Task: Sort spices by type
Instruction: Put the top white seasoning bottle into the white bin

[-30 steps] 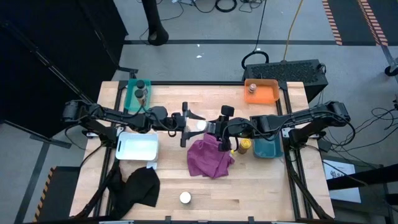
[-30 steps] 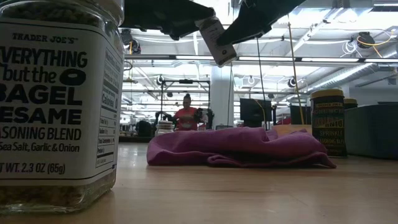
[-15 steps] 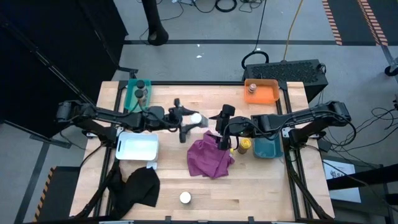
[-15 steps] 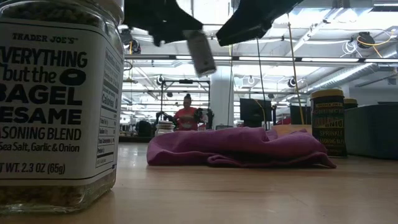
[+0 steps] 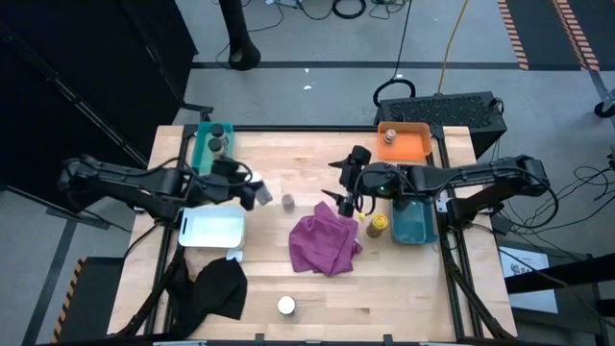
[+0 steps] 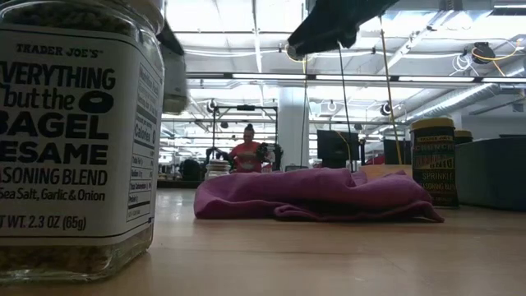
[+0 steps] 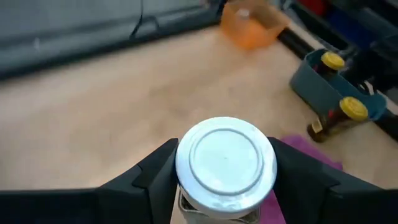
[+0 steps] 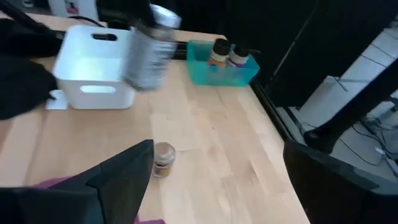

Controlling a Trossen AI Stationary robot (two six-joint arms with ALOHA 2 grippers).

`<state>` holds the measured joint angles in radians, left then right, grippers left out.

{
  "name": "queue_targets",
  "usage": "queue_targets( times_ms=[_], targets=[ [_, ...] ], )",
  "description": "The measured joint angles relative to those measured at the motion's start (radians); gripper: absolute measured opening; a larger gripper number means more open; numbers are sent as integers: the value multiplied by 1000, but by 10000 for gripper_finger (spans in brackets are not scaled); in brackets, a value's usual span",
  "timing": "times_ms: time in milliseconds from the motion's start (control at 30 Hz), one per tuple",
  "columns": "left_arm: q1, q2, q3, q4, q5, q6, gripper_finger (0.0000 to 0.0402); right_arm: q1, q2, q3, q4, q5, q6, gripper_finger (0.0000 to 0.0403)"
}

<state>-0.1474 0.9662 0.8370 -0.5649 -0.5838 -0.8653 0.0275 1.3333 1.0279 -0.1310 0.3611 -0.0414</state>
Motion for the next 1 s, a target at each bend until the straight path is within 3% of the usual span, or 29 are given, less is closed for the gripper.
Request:
queue_targets(
  times_ms=[367,467,600,700,833,1000],
  targets=[
    [-236,92,125,-314,-1,-438,214,-62,36,0,-1,-106,-37,338],
    [-288,147,223,-385,-5,-453,214,-62,36,0,12,-106,-70,338],
    [-385,197,325,-556,57,-352,214,-66,36,-1,45,-112,-103,338],
    [-455,194,336,-653,57,-242,214,-75,36,0,77,-187,-105,338],
    [-520,184,335,-791,-44,-307,214,-74,36,-1,104,-214,-98,338],
    [-564,188,294,-931,-151,-576,214,-72,36,-1,98,-214,-67,338]
  ],
)
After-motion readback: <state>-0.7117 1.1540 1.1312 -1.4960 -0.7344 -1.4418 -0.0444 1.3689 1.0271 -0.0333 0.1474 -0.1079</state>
